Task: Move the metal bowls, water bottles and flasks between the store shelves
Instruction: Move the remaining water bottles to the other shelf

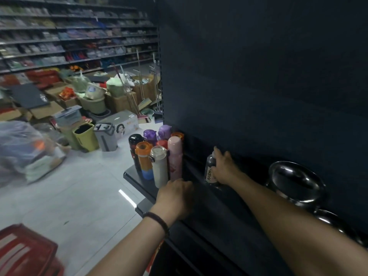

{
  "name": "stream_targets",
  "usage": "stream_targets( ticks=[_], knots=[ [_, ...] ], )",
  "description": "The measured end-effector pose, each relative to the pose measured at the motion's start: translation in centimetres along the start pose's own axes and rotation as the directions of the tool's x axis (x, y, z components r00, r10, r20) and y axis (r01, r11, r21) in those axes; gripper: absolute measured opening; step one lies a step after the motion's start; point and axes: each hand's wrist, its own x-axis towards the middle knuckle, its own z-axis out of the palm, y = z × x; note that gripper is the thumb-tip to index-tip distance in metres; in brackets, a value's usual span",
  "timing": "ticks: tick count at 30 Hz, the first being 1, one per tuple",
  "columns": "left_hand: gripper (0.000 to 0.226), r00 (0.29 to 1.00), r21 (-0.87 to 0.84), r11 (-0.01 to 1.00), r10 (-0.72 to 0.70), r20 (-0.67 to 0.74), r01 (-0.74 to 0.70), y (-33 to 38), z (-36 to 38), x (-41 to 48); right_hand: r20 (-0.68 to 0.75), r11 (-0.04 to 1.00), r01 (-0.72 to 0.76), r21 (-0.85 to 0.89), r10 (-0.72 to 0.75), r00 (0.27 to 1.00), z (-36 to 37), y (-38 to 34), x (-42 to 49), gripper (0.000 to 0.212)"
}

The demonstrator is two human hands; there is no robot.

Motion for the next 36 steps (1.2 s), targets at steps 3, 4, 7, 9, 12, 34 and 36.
stream_targets(
  ticks=[3, 4, 7, 9, 12, 34, 36],
  knots=[
    [0.030, 0.999, 0.021, 1.000, 0.018, 0.048, -0.019, -0.4, 0.6, 0.8, 0.018, 0.998, -0.034, -0.046, 0.035, 0.999, 0.5, -0.2, 2.0, 0.087],
    [0.030, 0.998, 0.029, 0.999, 0.022, 0.060, -0.024, -0.5, 0.7, 1.0, 0.030, 0.998, -0.028, -0.062, 0.030, 0.999, 0.7, -0.1, 2.5, 0.086],
    [0.032, 0.994, 0.012, 0.999, 0.034, 0.101, -0.036, -0.7, 1.4, 1.4, 0.011, 0.993, -0.024, -0.112, 0.026, 1.000, 1.4, -0.1, 3.0, 0.074],
    [0.035, 0.989, 0.008, 0.999, 0.048, 0.140, -0.050, -0.8, 1.8, 1.6, -0.040, 0.985, -0.006, -0.171, 0.000, 0.999, 1.8, -0.2, 2.8, 0.052],
    [0.035, 0.984, 0.009, 0.998, 0.067, 0.164, -0.069, -0.8, 1.8, 1.7, -0.064, 0.982, 0.035, -0.187, -0.047, 0.997, 2.0, -0.1, 2.1, 0.029],
    [0.071, 0.944, -0.564, 0.801, 0.311, 0.106, -0.201, 14.1, 2.5, -2.7, -0.016, 0.992, 0.112, 0.063, -0.111, 0.994, -16.1, 8.5, -22.7, 0.022],
    [0.072, 0.913, -0.681, 0.701, 0.390, 0.117, -0.212, 17.9, 3.5, -4.1, -0.024, 0.992, 0.072, 0.101, -0.070, 0.997, -17.4, 11.7, -26.3, 0.023]
  ],
)
